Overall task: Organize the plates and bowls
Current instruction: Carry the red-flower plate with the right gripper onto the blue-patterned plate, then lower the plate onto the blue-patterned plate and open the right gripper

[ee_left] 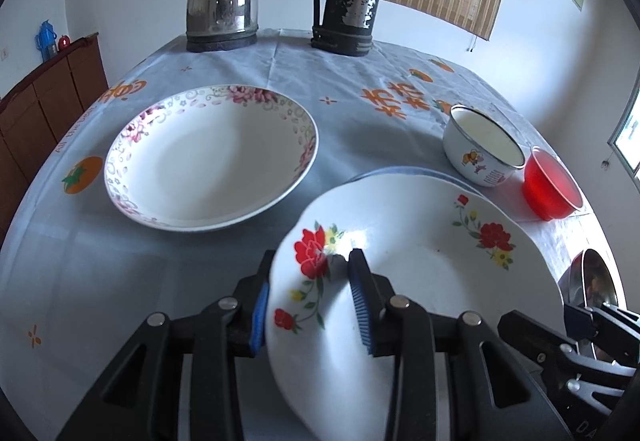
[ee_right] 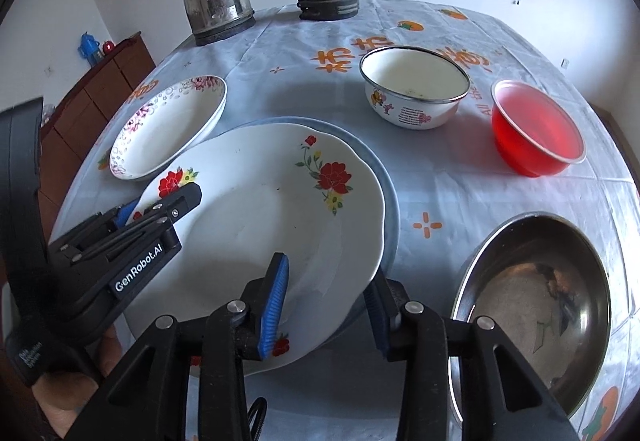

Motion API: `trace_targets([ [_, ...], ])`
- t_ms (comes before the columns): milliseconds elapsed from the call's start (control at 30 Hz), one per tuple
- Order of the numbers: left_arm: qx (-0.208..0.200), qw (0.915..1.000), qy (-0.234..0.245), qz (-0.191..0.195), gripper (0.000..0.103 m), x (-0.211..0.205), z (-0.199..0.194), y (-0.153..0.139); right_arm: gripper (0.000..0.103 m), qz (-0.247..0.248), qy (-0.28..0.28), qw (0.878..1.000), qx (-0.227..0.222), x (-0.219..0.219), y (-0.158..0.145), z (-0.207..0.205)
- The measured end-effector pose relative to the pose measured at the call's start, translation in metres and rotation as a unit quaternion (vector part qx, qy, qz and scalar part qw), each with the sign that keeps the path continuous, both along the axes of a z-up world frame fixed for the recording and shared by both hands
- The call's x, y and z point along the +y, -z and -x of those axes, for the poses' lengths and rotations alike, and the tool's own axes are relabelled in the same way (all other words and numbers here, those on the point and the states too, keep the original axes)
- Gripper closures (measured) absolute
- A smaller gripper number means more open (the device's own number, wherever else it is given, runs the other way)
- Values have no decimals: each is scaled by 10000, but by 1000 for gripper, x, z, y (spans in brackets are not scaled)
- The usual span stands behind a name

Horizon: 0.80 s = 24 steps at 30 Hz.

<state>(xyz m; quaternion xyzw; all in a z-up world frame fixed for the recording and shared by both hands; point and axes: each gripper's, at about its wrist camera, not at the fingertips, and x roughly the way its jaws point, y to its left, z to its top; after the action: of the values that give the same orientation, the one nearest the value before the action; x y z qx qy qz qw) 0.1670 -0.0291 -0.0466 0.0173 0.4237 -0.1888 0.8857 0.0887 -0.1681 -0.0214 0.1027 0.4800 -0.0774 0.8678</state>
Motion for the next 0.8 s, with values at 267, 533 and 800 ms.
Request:
trace_targets([
  [267,-111,9999,16,-97,64,-3,2,0,62,-78,42,9999,67,2,-4,2],
  [533,-231,9992,-19,-328,56,-8,1,1,33,-305,315,9987,244,5,-3,4],
  [800,-469,9973,-97,-562,56,-9,3,0,33,-69,395,9992,16,6,-9,14],
])
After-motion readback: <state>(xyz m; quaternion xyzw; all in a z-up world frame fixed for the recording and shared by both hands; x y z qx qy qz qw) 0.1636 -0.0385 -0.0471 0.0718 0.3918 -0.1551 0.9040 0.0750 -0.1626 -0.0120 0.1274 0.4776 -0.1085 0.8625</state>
